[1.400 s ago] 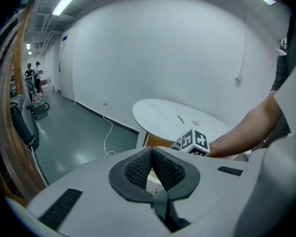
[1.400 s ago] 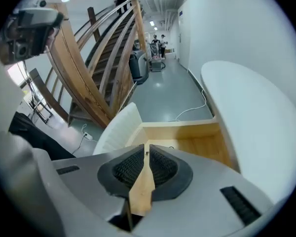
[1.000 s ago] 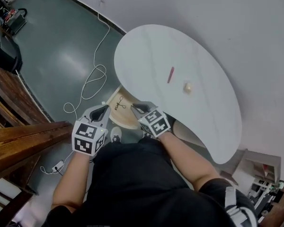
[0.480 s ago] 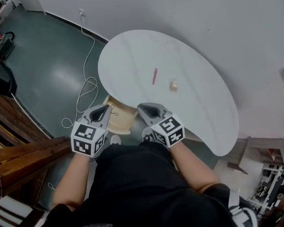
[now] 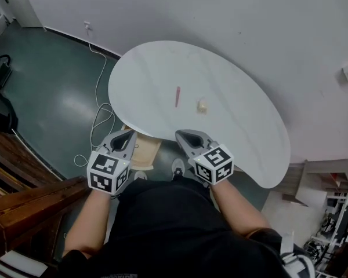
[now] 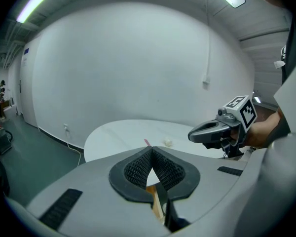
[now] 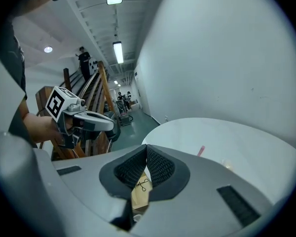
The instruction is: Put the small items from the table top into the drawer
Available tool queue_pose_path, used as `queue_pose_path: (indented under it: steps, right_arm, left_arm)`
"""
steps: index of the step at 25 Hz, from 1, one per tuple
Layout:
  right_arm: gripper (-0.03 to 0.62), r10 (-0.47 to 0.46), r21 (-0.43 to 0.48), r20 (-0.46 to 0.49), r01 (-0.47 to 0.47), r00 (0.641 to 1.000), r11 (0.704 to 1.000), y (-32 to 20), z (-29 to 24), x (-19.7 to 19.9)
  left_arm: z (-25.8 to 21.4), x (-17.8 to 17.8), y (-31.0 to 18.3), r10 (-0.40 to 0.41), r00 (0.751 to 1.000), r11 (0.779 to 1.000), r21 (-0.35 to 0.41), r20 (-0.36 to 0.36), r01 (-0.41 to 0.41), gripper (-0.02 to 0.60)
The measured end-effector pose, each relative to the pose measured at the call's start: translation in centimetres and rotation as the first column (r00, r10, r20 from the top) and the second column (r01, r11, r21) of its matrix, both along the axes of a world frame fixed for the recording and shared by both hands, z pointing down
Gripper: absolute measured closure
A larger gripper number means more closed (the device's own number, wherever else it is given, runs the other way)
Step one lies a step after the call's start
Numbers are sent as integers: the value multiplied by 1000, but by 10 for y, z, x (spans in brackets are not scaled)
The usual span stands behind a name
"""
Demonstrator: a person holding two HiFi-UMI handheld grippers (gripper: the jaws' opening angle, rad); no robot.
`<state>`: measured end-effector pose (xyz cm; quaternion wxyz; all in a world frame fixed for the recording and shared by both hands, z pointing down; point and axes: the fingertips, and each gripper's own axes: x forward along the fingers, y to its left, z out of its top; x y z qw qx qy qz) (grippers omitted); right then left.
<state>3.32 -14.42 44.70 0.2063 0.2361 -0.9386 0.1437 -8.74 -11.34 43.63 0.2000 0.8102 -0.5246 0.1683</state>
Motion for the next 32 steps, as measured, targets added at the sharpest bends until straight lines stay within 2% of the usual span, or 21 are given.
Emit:
queue_pose_path:
  steps: [14, 18, 23, 28, 32]
  right_arm:
    - [585, 61, 5, -12, -61, 998, 998, -33, 10, 41]
    - [585, 132, 16, -66, -131, 989, 991, -64, 28, 70]
    - [582, 228, 13, -173, -229, 958, 973, -111, 71, 107]
    - [477, 285, 3, -229, -292, 931, 956, -156, 111, 124]
    - [410, 322, -76, -232, -347, 918, 935, -178, 137, 128]
  left_arm:
    - [0, 26, -16, 19, 1000, 1000, -10, 24, -19, 566]
    - [2, 32, -19, 9, 999, 1000, -21, 31, -9, 566]
    - [12, 33, -16, -28, 999, 998, -61, 42, 31, 566]
    - [11, 33, -12, -73, 996, 995, -66, 47, 76, 566]
    - [13, 29, -3, -108, 992, 990, -86, 65, 113, 566]
